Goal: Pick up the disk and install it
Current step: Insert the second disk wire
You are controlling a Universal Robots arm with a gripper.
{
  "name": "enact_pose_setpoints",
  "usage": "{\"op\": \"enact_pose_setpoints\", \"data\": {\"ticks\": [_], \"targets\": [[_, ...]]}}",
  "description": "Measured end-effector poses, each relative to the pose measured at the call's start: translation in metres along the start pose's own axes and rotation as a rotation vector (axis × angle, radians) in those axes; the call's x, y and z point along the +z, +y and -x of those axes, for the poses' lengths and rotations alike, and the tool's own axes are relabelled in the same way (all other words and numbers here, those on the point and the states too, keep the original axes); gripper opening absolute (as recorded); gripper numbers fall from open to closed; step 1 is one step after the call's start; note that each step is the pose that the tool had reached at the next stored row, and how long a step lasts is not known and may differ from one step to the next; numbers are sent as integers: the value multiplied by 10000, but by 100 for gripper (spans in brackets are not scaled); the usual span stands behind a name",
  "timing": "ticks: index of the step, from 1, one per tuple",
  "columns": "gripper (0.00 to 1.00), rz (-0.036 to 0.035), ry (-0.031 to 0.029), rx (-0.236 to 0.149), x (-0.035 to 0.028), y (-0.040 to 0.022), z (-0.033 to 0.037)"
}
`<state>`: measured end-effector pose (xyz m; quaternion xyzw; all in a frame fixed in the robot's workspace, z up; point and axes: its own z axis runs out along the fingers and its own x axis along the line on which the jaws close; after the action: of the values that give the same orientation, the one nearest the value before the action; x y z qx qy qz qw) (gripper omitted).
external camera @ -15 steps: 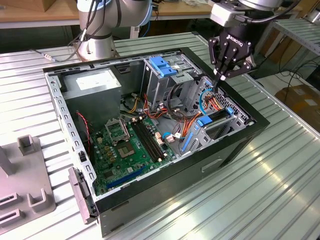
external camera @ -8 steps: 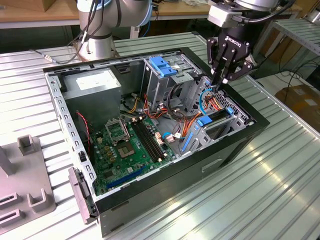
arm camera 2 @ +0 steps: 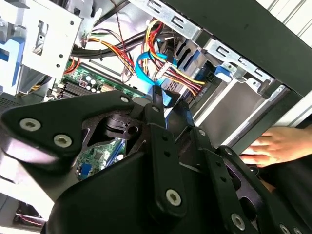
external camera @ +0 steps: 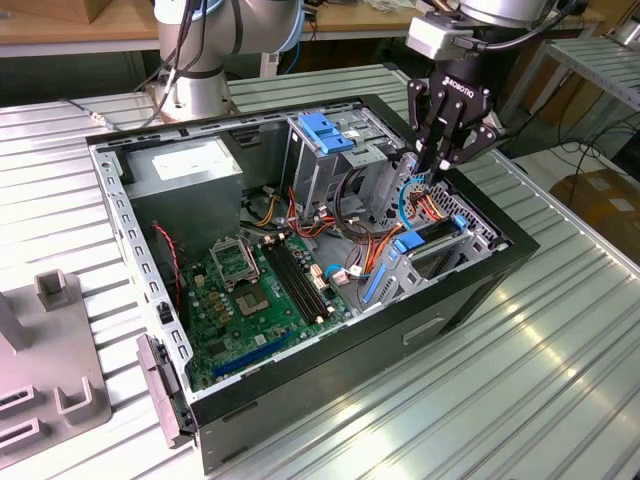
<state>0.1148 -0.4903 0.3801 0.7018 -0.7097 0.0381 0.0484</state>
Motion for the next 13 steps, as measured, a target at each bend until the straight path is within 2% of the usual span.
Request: {"op": "enact_pose_setpoints", "data": {"ticks": [4,5,6,7,8,9,13], "targets": [[31,-1,139,1,15,0,43],[29,-1,166,1,20,1,49],[23,-2,188,2,26,0,56],[16,-2,196,2,32,0,60],[16,-2,198,1,35,0,61],[11,-3,200,-1,38,0,61],[11,-3,199,-3,46,0,62]]}}
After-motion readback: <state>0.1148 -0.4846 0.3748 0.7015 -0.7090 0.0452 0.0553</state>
